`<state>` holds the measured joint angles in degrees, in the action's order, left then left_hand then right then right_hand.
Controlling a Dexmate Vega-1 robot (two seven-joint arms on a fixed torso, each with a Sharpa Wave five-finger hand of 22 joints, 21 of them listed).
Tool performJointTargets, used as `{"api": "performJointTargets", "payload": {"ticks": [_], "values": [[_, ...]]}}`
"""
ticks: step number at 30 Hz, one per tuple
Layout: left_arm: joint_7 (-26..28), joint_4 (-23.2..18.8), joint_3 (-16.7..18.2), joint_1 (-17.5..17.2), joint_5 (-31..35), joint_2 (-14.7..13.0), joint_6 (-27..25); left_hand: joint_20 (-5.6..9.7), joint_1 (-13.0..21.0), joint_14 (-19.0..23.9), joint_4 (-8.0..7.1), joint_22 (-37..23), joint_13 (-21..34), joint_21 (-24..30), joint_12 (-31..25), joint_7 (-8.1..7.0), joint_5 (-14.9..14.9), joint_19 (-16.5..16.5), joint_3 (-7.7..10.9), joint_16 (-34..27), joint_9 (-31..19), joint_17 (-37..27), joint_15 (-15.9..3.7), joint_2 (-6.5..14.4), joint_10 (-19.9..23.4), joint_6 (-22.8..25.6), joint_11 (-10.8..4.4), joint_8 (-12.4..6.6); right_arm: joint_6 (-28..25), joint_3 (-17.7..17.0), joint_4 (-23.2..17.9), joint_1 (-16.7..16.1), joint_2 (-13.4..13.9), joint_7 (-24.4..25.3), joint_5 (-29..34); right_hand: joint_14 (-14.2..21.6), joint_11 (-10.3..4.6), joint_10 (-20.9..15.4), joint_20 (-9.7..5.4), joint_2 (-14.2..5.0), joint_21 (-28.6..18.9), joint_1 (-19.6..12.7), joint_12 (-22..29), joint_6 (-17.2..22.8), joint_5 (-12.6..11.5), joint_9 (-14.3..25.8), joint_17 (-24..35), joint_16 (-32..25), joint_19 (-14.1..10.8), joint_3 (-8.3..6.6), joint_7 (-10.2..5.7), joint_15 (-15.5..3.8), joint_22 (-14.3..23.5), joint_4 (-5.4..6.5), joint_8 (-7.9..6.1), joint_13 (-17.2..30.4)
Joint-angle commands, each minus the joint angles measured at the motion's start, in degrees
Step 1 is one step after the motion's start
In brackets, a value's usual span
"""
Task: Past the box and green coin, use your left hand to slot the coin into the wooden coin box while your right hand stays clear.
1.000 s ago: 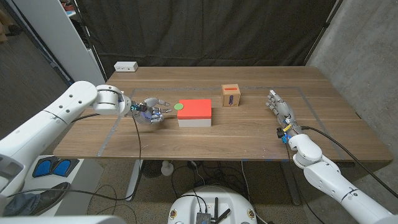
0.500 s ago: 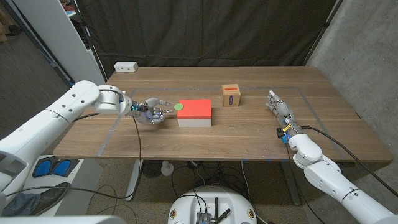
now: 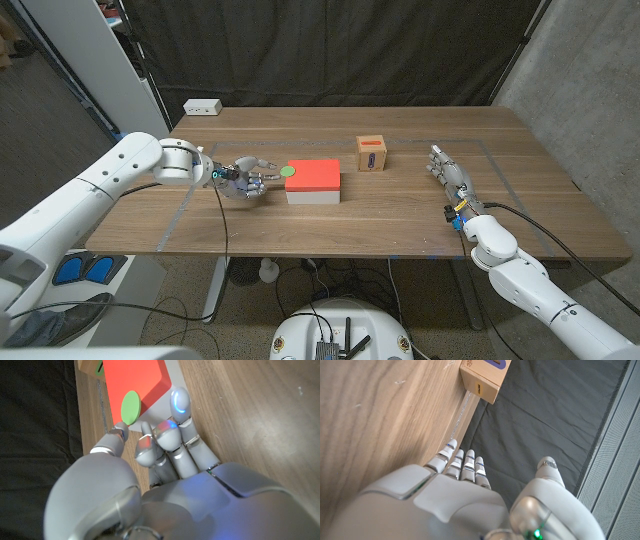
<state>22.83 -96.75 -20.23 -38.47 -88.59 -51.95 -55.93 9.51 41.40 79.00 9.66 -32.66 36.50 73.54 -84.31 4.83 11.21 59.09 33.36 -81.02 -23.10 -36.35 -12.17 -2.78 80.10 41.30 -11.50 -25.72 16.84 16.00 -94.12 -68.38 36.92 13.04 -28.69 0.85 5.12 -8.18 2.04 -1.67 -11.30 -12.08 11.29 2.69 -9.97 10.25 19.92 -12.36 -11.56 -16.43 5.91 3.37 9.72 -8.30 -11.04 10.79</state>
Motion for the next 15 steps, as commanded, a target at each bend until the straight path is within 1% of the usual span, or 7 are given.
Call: {"api": "performJointTargets", "payload": {"ticks": [1, 3, 5, 9, 11, 13, 15], "values": [[-0.36, 0.42, -0.25, 0.54, 1.65, 1.30, -0.27, 2.71, -0.47, 0.41, -0.12, 0.13, 0.06, 0.30, -0.12, 0.40, -0.04, 0.48, 0.27, 0.09, 0.20, 0.04, 0.11, -0.13, -0.09, -0.56, -0.08, 0.36, -0.07, 0.12, -0.03, -0.11, 0.05, 0.10, 0.22, 0.26, 0.07, -0.36, 0.16, -0.04, -0.01, -0.78, 0.17, 0.58, -0.24, 0.28, 0.09, -0.45, -0.59, -0.20, -0.02, -0.11, 0.31, -0.21, -0.33, 0.12], [-1.62, 0.80, -0.61, 0.87, 2.46, 1.39, -0.34, 2.71, -0.50, 0.59, -0.14, 0.31, 0.38, 0.30, -0.18, 0.46, -0.05, 0.42, 0.28, -0.06, 0.35, -0.09, 0.09, -0.15, -0.30, -0.74, -0.17, 0.51, 0.02, 0.07, -0.03, -0.15, -0.05, 0.11, 0.08, 0.23, 0.07, -0.36, 0.20, -0.05, 0.00, -0.79, 0.16, 0.60, -0.24, 0.28, 0.08, -0.44, -0.57, -0.21, -0.01, -0.10, 0.31, -0.22, -0.33, 0.12], [-0.82, 0.97, -0.89, 1.32, 2.57, 1.76, -1.04, 2.70, -0.55, 0.58, -0.17, 0.37, 0.29, 0.33, -0.11, 0.55, -0.05, 0.43, 0.28, -0.11, 0.41, -0.16, 0.09, -0.17, -0.21, -0.81, -0.19, 0.57, -0.03, 0.07, -0.09, -0.19, -0.01, 0.23, 0.20, 0.23, 0.09, -0.36, 0.22, -0.05, 0.00, -0.80, 0.15, 0.61, -0.25, 0.28, 0.08, -0.44, -0.56, -0.21, -0.07, -0.14, 0.31, -0.22, -0.33, 0.12], [-2.30, 1.41, -1.16, 1.61, 3.65, 2.10, -1.04, 2.71, -0.56, 0.61, -0.13, 0.59, 0.46, 0.47, -0.03, 0.85, -0.04, 0.45, 0.31, -0.16, 0.76, -0.17, 0.09, -0.29, -0.35, -1.35, -0.08, 0.98, -0.09, -0.06, -0.28, -0.44, 0.11, 0.34, 0.17, 0.23, 0.12, -0.37, 0.21, -0.05, 0.00, -0.82, 0.15, 0.68, -0.25, 0.28, 0.06, -0.44, -0.56, -0.21, -0.05, -0.02, 0.31, -0.22, -0.34, 0.13], [-2.15, 1.42, -1.09, 1.63, 3.87, 2.36, -1.07, 2.70, -0.60, 0.49, -0.16, 0.93, 0.51, 0.45, 0.03, 1.07, -0.04, 0.31, 0.35, -0.07, 1.05, -0.08, 0.09, -0.27, -0.29, -1.27, -0.11, 1.12, -0.02, -0.11, -0.28, -0.54, 0.11, 0.35, 0.14, 0.28, 0.12, -0.37, 0.21, -0.06, 0.00, -0.83, 0.14, 0.78, -0.25, 0.28, 0.05, -0.45, -0.55, -0.21, -0.01, -0.14, 0.31, -0.21, -0.36, 0.13], [-2.93, 1.63, -1.34, 1.96, 4.45, 2.43, -1.38, 2.72, -0.62, 0.61, -0.16, 0.93, 0.46, 0.60, 0.10, 1.05, -0.03, 0.33, 0.39, -0.23, 1.23, -0.25, 0.10, -0.28, -0.20, -1.23, -0.14, 1.21, -0.03, -0.19, -0.36, -0.65, 0.09, 0.45, 0.08, 0.30, 0.12, -0.36, 0.22, -0.06, 0.00, -0.83, 0.13, 0.86, -0.25, 0.28, 0.05, -0.46, -0.56, -0.21, -0.04, -0.14, 0.31, -0.21, -0.39, 0.13], [-2.53, 1.61, -1.26, 2.02, 4.55, 2.65, -1.63, 2.73, -0.61, 0.37, -0.16, 1.00, 0.25, 0.63, 0.22, 1.02, -0.02, 0.28, 0.42, -0.02, 1.34, -0.05, 0.10, -0.28, -0.02, -1.08, -0.11, 1.21, 0.05, -0.26, -0.39, -0.74, 0.05, 0.50, 0.02, 0.30, 0.27, -0.43, 0.22, -0.06, 0.01, -0.84, 0.15, 0.91, -0.25, 0.29, 0.04, -0.46, -0.55, -0.21, -0.01, -0.02, 0.31, -0.20, -0.39, 0.13]]}}
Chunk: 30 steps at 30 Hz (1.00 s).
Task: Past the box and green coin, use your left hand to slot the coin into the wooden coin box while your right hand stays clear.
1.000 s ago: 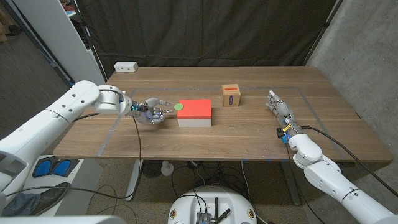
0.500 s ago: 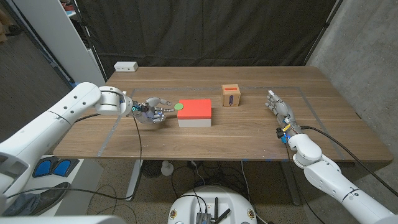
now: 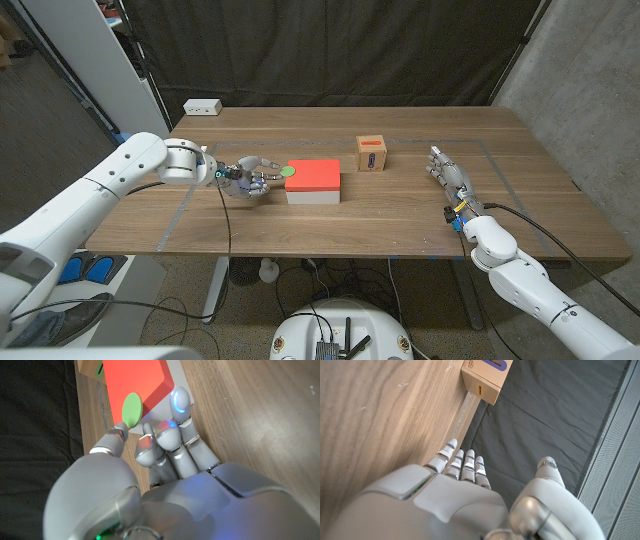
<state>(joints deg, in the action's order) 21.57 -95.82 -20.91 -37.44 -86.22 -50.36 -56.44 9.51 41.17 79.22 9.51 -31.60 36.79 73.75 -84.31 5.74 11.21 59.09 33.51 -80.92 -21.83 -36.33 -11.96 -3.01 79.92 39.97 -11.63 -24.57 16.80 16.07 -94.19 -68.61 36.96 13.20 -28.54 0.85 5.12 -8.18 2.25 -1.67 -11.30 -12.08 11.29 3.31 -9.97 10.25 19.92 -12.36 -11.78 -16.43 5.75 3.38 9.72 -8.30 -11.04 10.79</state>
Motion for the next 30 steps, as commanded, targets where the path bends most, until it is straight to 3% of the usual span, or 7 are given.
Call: {"api": "performJointTargets", "payload": {"ticks": [1, 30], "values": [[-1.06, 0.64, -0.60, 1.07, 2.28, 1.15, -1.29, 2.73, -0.29, 0.35, 0.03, 0.10, -0.10, 0.45, 0.29, 0.06, 0.00, 0.20, 0.37, -0.37, 0.23, -0.32, -0.13, 0.01, 0.20, 0.25, 0.15, 0.16, 0.14, -0.33, -0.31, -0.54, 0.03, 0.35, -0.06, 0.28, 0.26, -0.40, 0.02, -0.06, 0.01, -0.84, 0.14, 0.31, -0.25, 0.29, 0.03, -0.46, -0.33, -0.21, 0.16, 0.03, 0.31, -0.20, -0.39, 0.13], [2.77, -2.12, 1.19, -0.15, 1.13, 1.64, -2.15, 2.73, -0.23, 0.03, -0.05, 0.94, 0.57, 1.52, 0.67, -0.86, 0.04, -0.35, 1.17, -0.08, 1.74, 0.01, -0.14, 0.82, -0.13, 3.17, 0.07, -0.06, 1.87, -0.43, 1.22, -0.76, -0.76, -0.45, -0.71, 0.41, 0.19, -0.85, 0.19, -0.03, 0.00, -0.84, 0.25, 0.61, -0.24, 0.29, -0.05, -0.50, -0.34, -0.16, 0.11, 0.14, 0.32, -0.16, -0.37, 0.16]]}}
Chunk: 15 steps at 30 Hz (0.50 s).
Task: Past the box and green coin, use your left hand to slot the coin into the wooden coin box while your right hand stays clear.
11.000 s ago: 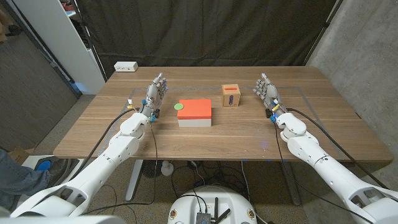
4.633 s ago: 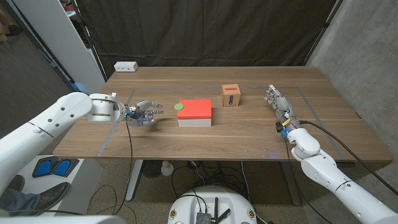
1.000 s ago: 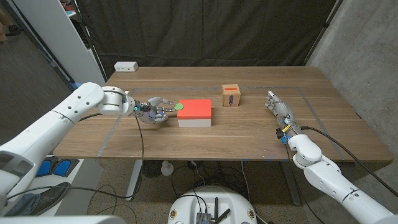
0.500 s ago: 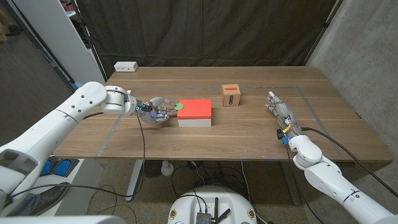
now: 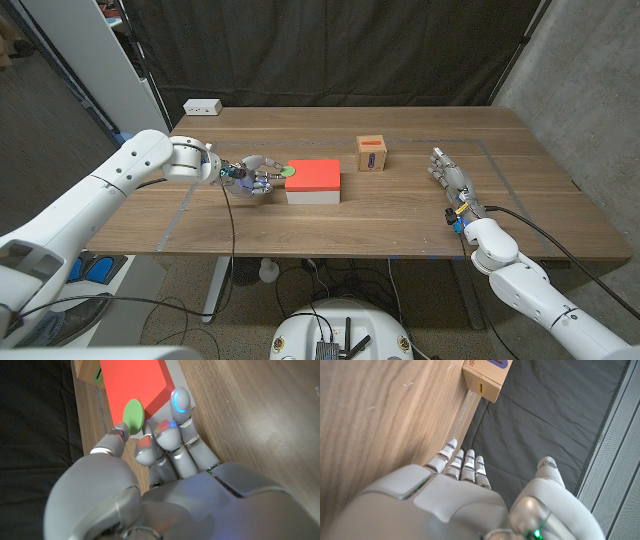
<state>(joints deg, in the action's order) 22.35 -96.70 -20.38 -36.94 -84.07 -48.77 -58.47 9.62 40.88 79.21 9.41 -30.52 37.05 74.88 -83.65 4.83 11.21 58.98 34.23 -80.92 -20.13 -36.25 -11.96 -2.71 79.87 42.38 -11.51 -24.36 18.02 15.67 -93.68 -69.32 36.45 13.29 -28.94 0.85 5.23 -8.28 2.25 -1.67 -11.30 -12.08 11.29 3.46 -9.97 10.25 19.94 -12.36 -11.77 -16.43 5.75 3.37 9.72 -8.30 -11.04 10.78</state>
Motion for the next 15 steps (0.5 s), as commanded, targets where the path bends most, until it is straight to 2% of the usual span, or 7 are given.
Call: {"api": "performJointTargets", "payload": {"ticks": [1, 15], "values": [[1.83, -1.31, 0.65, -0.70, -1.03, -0.02, -0.07, 2.62, 0.06, 0.05, 0.04, -0.04, 0.37, 0.32, 0.00, 0.03, 0.04, -0.32, 0.46, -0.08, 0.06, -0.08, -0.12, 0.55, -0.12, 0.84, -0.07, -0.29, 0.69, -0.01, 0.75, -0.04, -0.24, -0.60, -0.30, 0.40, 0.09, -0.77, 0.22, -0.04, 0.01, -0.85, 0.25, 0.50, -0.24, 0.29, -0.06, -0.50, -0.33, -0.16, 0.07, 0.11, 0.32, -0.16, -0.38, 0.16], [3.19, -1.67, 0.57, -1.37, -1.96, -0.06, 0.86, 2.58, -0.49, 0.13, -0.17, 0.39, 0.28, 0.75, 0.27, -0.16, 0.01, -0.49, 0.91, -0.01, 0.50, -0.10, -0.10, 1.27, -0.10, 1.79, -0.04, -0.21, 1.11, 0.09, 1.37, 0.00, -0.56, -0.92, -0.69, 0.57, 0.04, -0.96, 0.32, -0.03, 0.01, -0.83, 0.29, 0.59, -0.24, 0.30, -0.09, -0.57, -0.34, -0.13, -0.05, 0.21, 0.32, -0.13, -0.35, 0.18]]}}
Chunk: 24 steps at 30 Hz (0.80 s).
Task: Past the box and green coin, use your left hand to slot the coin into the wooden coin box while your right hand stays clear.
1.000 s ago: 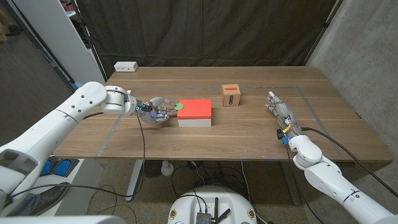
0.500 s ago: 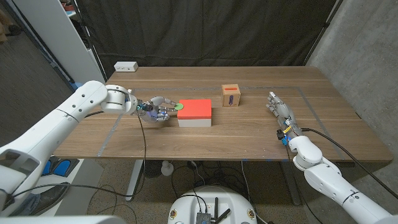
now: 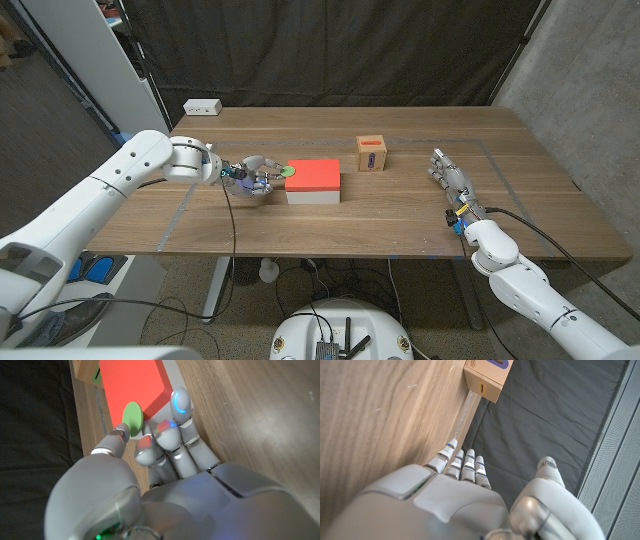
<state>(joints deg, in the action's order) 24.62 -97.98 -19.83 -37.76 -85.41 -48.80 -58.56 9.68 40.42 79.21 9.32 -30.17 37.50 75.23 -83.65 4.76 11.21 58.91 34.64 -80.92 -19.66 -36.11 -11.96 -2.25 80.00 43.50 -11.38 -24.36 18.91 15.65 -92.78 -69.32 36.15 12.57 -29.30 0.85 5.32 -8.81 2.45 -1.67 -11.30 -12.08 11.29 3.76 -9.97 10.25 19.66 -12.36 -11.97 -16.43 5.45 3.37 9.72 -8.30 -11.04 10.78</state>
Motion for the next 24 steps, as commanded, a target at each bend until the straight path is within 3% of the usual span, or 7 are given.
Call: {"api": "performJointTargets", "payload": {"ticks": [1, 10, 24], "values": [[1.13, -0.42, 0.02, -0.56, -0.67, 0.00, 1.03, 2.52, -0.14, 0.06, -0.09, 0.03, -0.22, 0.46, 0.31, -0.10, 0.01, -0.51, 0.57, 0.05, 0.08, -0.20, -0.10, 0.90, -0.26, 0.65, 0.02, -0.14, 0.35, 0.15, 0.58, 0.02, -0.25, -0.22, -0.19, 0.56, -0.02, -0.47, 0.16, -0.03, 0.00, -0.83, 0.30, 0.30, -0.24, 0.30, 0.18, -0.57, -0.14, -0.13, 0.23, 0.23, 0.32, -0.13, -0.35, 0.19], [4.08, -0.67, -0.21, -0.31, -0.91, 0.75, 1.86, 2.56, -0.19, 0.13, 0.15, 0.12, 0.31, 0.96, 0.13, -0.32, 0.04, -0.63, 1.24, -0.18, 0.31, -0.56, -0.13, 1.45, -0.39, 1.00, 0.14, 0.04, 0.59, 0.06, 0.65, -0.11, -0.42, 0.17, -0.07, 0.61, -0.04, -0.61, 0.23, -0.01, -0.01, -0.82, 0.33, 0.35, -0.23, 0.30, 0.17, -0.59, -0.17, -0.11, 0.16, 0.24, 0.32, -0.12, -0.33, 0.20], [3.31, -0.11, -1.32, 0.67, 0.15, 1.86, 2.12, 2.57, 0.47, -0.14, 0.64, 0.43, -0.46, 1.84, 0.87, -1.03, 0.08, -1.32, 2.34, 0.00, 0.26, -0.31, -0.16, 1.97, -0.39, 2.51, 0.43, -0.18, 1.95, -0.30, 1.21, -0.22, -0.95, 0.30, -0.07, 0.67, -0.04, -0.93, 0.31, 0.02, -0.01, -0.80, 0.39, 0.44, -0.23, 0.31, 0.14, -0.62, -0.17, -0.07, 0.13, 0.32, 0.33, -0.10, -0.31, 0.23]]}}
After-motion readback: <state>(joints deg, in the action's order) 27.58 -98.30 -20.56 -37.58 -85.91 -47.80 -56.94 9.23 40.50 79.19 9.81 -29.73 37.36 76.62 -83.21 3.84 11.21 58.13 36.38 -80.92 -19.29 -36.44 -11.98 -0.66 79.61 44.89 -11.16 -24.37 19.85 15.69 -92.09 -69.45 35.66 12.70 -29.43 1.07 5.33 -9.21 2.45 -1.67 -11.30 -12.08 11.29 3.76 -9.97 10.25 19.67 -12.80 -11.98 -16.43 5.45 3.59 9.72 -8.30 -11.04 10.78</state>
